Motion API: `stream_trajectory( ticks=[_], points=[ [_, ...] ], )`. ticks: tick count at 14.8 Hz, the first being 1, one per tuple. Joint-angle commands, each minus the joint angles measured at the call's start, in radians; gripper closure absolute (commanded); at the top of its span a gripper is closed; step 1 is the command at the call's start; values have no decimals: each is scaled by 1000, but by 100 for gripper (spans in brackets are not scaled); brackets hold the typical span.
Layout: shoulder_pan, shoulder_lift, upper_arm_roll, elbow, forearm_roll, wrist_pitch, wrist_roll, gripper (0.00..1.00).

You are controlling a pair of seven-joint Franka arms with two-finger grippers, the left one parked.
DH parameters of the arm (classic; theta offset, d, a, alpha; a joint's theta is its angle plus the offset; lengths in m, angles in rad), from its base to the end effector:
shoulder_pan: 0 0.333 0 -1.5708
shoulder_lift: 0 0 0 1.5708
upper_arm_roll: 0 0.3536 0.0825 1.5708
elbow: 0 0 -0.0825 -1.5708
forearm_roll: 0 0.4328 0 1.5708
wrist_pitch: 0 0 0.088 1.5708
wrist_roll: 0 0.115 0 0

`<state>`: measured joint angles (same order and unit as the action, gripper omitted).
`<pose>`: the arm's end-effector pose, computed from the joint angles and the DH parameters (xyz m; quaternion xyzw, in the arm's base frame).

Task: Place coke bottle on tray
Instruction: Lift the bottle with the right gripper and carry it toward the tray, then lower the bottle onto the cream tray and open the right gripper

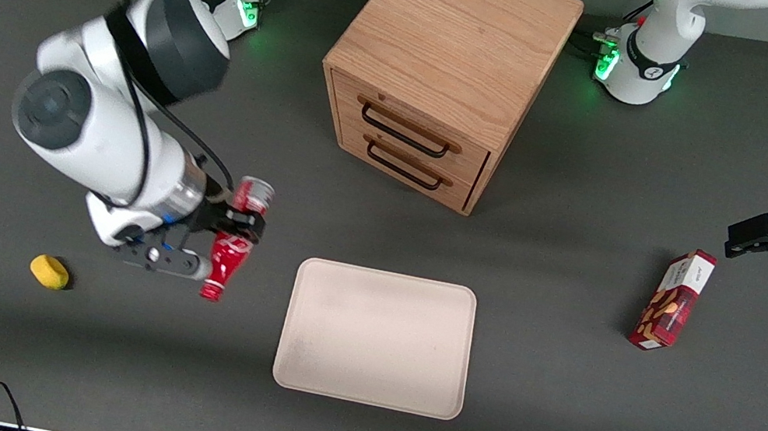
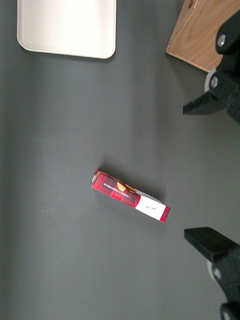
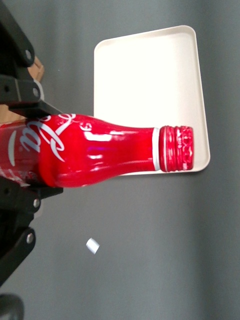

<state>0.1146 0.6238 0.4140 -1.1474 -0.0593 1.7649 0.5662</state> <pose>0.7322 0.3145 0.4785 -0.9945 0.0512 0.0281 0.0866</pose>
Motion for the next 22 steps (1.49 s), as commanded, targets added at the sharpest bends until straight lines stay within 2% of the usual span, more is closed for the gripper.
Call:
stream_trajectory(
  ticks=[1, 3, 10, 14, 17, 21, 22],
  points=[
    [10, 123, 11, 60, 0, 85, 21, 100],
    [23, 192, 11, 52, -5, 155, 17, 100],
    [74, 372, 11, 46, -178, 338, 12, 100],
    [79, 395, 11, 45, -192, 363, 20, 100],
    [83, 413, 11, 9, -234, 416, 23, 100],
    [83, 421, 11, 6, -237, 426, 23, 100],
    [83, 421, 11, 6, -237, 426, 23, 69]
  ],
)
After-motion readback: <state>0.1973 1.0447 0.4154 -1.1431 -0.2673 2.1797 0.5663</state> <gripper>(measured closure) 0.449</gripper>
